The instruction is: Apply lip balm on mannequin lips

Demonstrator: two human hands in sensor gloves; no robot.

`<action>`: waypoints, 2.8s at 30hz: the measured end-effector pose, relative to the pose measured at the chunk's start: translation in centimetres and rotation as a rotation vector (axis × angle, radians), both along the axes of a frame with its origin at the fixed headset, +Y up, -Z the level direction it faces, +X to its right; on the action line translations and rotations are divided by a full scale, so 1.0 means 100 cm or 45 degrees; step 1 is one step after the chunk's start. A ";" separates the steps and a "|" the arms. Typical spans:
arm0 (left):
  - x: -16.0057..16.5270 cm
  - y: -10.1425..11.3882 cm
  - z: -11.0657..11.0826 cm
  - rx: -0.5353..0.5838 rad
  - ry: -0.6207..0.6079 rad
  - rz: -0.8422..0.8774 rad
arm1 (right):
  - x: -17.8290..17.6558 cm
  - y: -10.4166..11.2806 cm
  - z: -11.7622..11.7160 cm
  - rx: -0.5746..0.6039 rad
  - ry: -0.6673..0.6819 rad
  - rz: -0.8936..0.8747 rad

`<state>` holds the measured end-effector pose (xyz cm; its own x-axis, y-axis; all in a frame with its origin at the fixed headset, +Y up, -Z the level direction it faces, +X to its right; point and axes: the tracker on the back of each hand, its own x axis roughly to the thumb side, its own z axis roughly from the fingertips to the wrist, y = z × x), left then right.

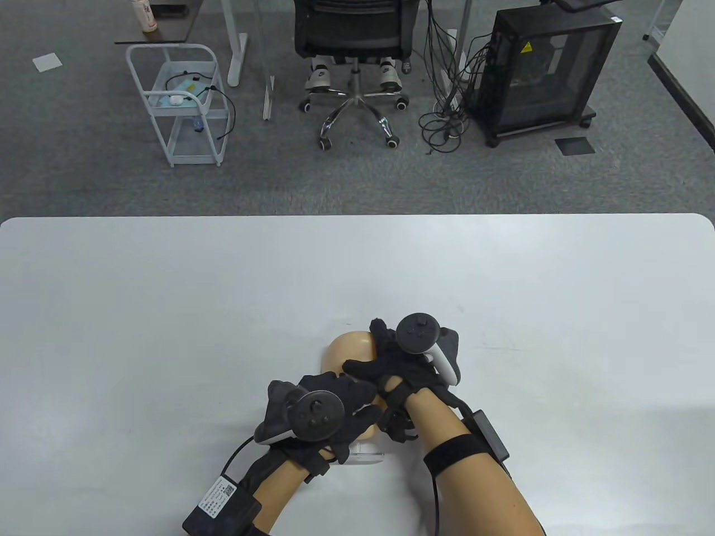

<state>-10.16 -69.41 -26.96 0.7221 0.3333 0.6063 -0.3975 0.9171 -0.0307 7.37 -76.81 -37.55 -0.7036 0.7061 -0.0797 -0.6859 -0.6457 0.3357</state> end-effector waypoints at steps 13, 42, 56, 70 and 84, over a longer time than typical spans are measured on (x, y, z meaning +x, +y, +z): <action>0.003 -0.006 0.003 0.013 0.010 -0.006 | 0.000 -0.001 0.001 0.008 -0.002 -0.008; -0.016 0.004 0.005 0.043 0.062 -0.005 | 0.001 0.000 0.002 0.007 -0.005 -0.010; -0.023 0.004 0.007 0.020 0.067 -0.030 | 0.001 -0.001 0.002 0.005 -0.003 -0.012; -0.038 0.001 0.000 -0.069 0.092 -0.017 | 0.002 -0.001 0.002 0.002 -0.001 -0.016; -0.038 0.000 0.001 -0.087 0.096 -0.076 | 0.003 0.000 0.002 -0.002 0.003 -0.017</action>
